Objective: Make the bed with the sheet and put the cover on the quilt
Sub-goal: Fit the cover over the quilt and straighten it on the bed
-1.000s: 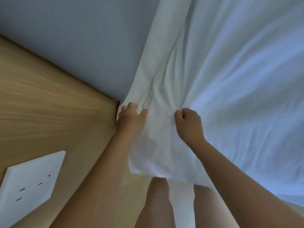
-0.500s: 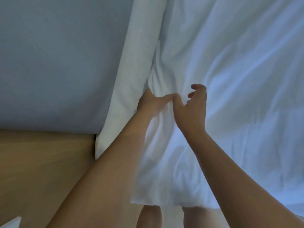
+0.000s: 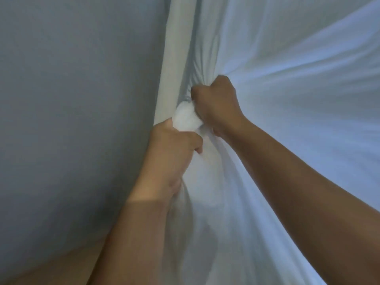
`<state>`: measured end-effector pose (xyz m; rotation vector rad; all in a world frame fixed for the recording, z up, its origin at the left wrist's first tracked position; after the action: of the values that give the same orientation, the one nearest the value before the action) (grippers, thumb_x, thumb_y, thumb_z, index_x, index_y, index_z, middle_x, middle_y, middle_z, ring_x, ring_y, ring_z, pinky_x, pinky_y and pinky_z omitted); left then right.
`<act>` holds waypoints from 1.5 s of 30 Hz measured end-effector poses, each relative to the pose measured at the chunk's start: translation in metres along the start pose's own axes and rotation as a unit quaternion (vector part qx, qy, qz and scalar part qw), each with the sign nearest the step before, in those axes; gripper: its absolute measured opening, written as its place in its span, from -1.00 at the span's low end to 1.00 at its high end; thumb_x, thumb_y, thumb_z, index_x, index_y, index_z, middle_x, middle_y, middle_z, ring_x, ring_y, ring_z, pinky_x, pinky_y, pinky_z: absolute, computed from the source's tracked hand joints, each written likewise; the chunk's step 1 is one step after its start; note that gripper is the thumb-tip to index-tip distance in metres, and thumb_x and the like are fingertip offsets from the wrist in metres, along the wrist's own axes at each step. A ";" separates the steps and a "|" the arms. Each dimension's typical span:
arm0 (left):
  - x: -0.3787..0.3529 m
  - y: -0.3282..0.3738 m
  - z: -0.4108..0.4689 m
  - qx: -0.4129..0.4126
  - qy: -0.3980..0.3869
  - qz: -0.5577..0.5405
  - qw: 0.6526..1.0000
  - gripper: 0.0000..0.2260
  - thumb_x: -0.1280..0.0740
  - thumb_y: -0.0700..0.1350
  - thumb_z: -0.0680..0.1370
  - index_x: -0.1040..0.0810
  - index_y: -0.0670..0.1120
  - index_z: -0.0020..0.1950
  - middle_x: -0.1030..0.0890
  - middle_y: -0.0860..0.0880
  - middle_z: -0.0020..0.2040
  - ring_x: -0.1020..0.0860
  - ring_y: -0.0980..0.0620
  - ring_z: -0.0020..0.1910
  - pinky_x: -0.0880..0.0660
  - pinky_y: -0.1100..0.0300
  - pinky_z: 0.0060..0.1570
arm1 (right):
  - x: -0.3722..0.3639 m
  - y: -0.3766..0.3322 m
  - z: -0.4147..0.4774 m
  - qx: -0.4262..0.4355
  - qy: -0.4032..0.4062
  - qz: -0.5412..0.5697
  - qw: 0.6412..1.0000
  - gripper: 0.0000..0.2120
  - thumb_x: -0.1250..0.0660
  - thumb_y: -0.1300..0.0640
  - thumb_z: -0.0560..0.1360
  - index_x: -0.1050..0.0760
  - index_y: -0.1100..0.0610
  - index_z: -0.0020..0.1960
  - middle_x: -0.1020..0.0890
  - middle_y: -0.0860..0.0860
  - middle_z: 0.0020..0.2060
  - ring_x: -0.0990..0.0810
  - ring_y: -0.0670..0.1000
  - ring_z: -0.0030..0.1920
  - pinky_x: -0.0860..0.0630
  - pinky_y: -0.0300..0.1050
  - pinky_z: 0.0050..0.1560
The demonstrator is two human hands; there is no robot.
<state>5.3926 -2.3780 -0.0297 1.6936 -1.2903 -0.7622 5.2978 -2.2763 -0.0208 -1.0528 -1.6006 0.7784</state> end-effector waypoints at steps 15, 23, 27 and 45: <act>0.056 -0.166 -0.025 0.116 0.233 0.465 0.846 -0.29 -0.30 0.18 0.48 -0.12 -0.06 0.52 -0.32 -0.15 0.42 -0.34 -0.16 0.35 -0.32 -0.06 0.23 | -0.138 0.154 -0.050 0.039 -0.319 -0.182 0.929 -0.39 -0.18 -0.03 0.59 -0.07 0.23 0.50 -0.22 0.13 0.43 -0.19 0.10 0.43 -0.10 -0.11 0.42; 0.097 -0.210 -0.102 0.207 0.296 0.274 0.891 -0.49 -0.47 0.27 0.28 -0.47 -0.15 -0.16 -0.57 -0.05 -0.22 -0.56 -0.15 -0.14 -0.49 0.10 -0.20 | -0.049 0.211 -0.094 0.276 -0.310 -0.451 0.790 -0.40 -0.12 -0.19 0.39 -0.46 0.19 0.25 -0.59 0.12 0.10 -0.60 0.18 0.05 -0.52 0.01 0.11; 0.125 -0.184 -0.108 0.121 0.367 0.276 0.880 -0.54 -0.47 0.19 0.28 -0.40 -0.17 -0.35 -0.49 -0.04 -0.42 -0.49 -0.04 -0.38 -0.32 0.18 -0.42 | -0.038 0.206 -0.096 0.377 -0.277 -0.445 0.764 -0.47 -0.04 -0.20 0.51 -0.35 0.10 0.33 -0.59 0.10 0.20 -0.54 0.18 0.16 -0.52 0.09 0.11; -0.076 -0.269 -0.165 0.127 0.285 0.277 0.909 -0.64 -0.40 0.09 0.41 -0.61 -0.13 0.08 -0.55 -0.10 0.02 -0.49 -0.16 0.02 -0.37 0.11 0.02 | -0.026 0.216 -0.149 0.534 -0.450 -0.359 0.619 -0.60 -0.19 -0.11 0.45 -0.57 0.22 -0.06 -0.59 0.13 -0.14 -0.55 0.15 -0.16 -0.46 -0.06 -0.18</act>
<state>5.6305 -2.2338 -0.1971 1.4629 -1.3685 0.2368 5.4982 -2.2142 -0.1811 0.9953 -1.6090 1.4613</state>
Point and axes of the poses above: each hand's wrist, its own z-axis towards the middle knuckle, its own x-axis out of the back of the hand, y = z × x, the point moved 10 cm from there along z, towards the middle knuckle
